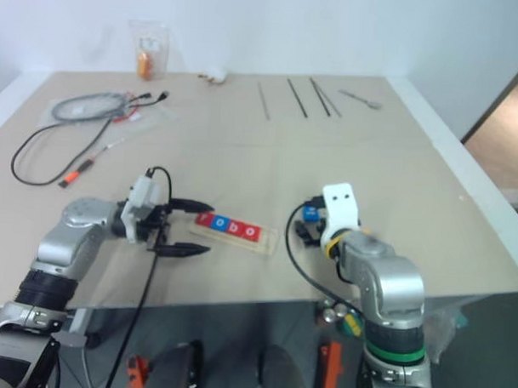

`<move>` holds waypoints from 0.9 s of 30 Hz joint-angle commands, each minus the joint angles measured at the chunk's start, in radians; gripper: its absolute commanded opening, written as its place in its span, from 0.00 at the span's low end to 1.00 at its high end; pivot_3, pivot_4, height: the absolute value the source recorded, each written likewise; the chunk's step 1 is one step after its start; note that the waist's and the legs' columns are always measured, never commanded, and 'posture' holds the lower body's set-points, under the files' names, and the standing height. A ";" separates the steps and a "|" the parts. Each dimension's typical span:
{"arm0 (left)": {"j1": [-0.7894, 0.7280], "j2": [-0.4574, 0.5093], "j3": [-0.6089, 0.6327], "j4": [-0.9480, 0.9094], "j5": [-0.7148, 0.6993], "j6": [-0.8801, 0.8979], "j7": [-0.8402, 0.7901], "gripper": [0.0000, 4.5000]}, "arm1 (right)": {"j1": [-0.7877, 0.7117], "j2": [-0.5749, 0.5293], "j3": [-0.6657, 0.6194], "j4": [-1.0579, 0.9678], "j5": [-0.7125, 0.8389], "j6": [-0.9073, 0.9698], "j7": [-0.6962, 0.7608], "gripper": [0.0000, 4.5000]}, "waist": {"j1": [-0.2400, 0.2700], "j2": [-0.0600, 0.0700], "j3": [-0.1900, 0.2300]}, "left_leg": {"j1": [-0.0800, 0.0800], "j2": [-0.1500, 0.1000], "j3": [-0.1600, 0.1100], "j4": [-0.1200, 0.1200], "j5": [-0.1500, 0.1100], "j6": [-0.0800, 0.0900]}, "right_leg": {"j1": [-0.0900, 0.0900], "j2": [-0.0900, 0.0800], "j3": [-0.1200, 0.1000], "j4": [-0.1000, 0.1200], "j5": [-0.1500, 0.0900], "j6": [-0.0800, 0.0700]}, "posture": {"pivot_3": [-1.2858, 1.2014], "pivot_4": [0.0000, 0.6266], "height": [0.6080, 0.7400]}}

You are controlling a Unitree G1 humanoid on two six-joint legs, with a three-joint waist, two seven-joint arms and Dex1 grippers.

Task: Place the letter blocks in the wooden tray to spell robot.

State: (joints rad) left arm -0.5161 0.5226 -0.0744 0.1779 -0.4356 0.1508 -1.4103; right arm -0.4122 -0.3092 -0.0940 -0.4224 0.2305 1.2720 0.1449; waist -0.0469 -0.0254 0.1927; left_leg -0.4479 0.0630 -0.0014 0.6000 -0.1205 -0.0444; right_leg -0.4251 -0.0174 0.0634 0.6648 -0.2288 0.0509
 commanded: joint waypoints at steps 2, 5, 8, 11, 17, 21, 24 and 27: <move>-0.015 0.002 0.009 -0.015 -0.006 -0.013 -0.001 1.00 | -0.026 0.009 -0.017 0.024 -0.013 -0.037 -0.017 1.00 | 0.000 0.000 0.000 | 0.000 0.000 0.000 0.000 0.000 0.000 | 0.000 0.000 0.000 0.000 0.000 0.000 | 0.52 0.24 1.00; -0.014 0.001 0.009 -0.015 -0.005 -0.013 0.001 1.00 | -0.034 0.019 -0.009 0.047 -0.015 -0.055 -0.023 1.00 | 0.000 0.000 0.000 | 0.000 0.000 0.000 0.000 0.000 0.000 | 0.000 0.000 0.000 0.000 0.000 0.000 | 0.52 0.24 1.00; -0.012 0.002 0.010 -0.020 -0.007 -0.012 0.005 1.00 | -0.031 0.025 -0.003 0.048 -0.010 -0.063 -0.019 0.88 | 0.000 0.000 0.000 | 0.000 0.000 0.000 0.000 0.000 0.000 | 0.000 0.000 0.000 0.000 0.000 0.000 | 0.52 0.24 1.00; -0.009 0.003 0.011 -0.023 -0.007 -0.012 0.007 1.00 | -0.026 0.018 -0.004 0.048 -0.010 -0.074 -0.013 0.66 | 0.000 0.000 0.000 | 0.000 0.000 0.000 0.000 0.000 0.000 | 0.000 0.000 0.000 0.000 0.000 0.000 | 0.52 0.24 1.00; -0.009 0.005 0.015 -0.021 -0.008 -0.011 0.011 1.00 | -0.027 -0.021 -0.007 0.057 -0.002 -0.088 0.023 0.26 | 0.000 0.000 0.000 | 0.000 0.000 0.000 -0.001 0.000 0.000 | 0.000 0.000 0.000 0.000 0.000 0.000 | 0.52 0.24 1.00; -0.017 0.008 0.021 -0.015 -0.012 -0.008 0.010 1.00 | -0.023 -0.102 0.018 0.064 0.018 -0.132 0.114 0.26 | 0.000 0.000 0.000 | 0.000 0.000 0.000 -0.001 0.000 0.000 | 0.000 0.000 0.000 0.000 0.000 0.000 | 0.52 0.24 1.00; -0.021 0.012 0.022 -0.012 -0.013 -0.007 0.006 1.00 | 0.005 -0.221 0.060 0.052 0.068 -0.200 0.286 0.26 | 0.000 0.000 0.000 | -0.001 0.000 0.000 -0.001 0.000 0.000 | 0.000 0.000 0.000 -0.001 0.000 0.000 | 0.52 0.24 1.00; -0.029 0.015 0.020 -0.007 -0.011 -0.006 0.000 1.00 | 0.053 -0.400 0.121 0.055 0.070 -0.391 0.524 0.26 | 0.001 0.000 0.000 | -0.001 0.000 0.000 -0.001 0.000 0.000 | -0.001 0.000 0.000 -0.001 -0.001 0.000 | 0.52 0.24 1.00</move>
State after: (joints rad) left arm -0.5206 0.5268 -0.0724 0.1786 -0.4361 0.1516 -1.4050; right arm -0.3684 -0.6345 0.0163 -0.3395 0.2917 1.0156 0.5231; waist -0.0457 -0.0251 0.1929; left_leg -0.4489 0.0626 -0.0013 0.5987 -0.1207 -0.0442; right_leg -0.4258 -0.0181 0.0633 0.6639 -0.2305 0.0513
